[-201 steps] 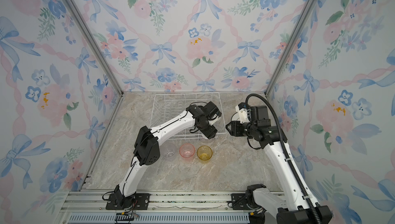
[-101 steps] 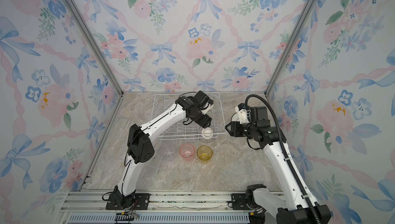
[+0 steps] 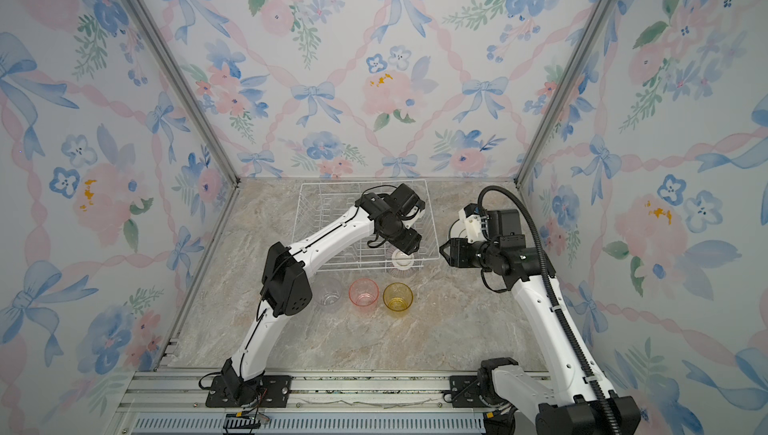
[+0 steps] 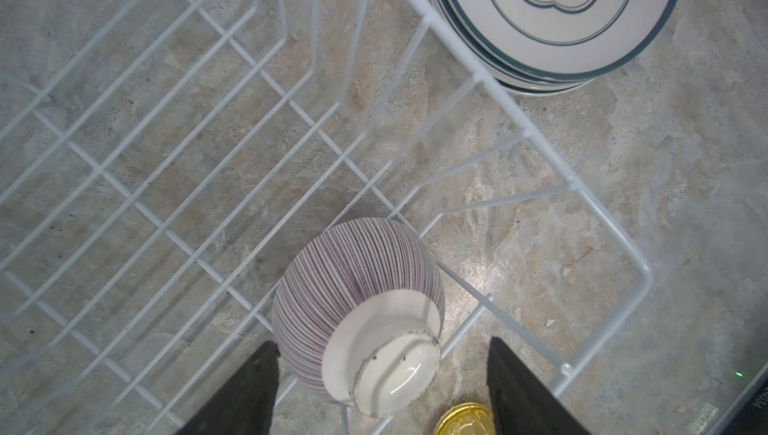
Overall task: Unload the mixed dishes from the dish rack
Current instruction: 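Lower the left gripper onto the purple-striped bowl in the rack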
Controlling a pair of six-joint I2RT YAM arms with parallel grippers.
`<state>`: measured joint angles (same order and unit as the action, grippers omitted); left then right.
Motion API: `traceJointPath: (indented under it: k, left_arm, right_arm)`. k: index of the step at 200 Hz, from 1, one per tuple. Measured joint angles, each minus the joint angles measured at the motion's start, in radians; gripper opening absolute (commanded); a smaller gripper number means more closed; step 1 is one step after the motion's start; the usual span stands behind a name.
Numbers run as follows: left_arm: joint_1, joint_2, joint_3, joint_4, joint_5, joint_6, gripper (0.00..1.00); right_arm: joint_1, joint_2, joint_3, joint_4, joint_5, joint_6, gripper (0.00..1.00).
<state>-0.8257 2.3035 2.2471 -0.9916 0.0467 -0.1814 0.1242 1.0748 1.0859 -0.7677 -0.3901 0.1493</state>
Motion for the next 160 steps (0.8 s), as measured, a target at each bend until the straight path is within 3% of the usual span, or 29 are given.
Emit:
traceJointPath:
  k: [160]
  left_arm:
    - [-0.04, -0.003, -0.109, 0.074, -0.171, -0.063, 0.73]
  right_arm:
    - [-0.032, -0.006, -0.046, 0.072, -0.051, 0.001, 0.56]
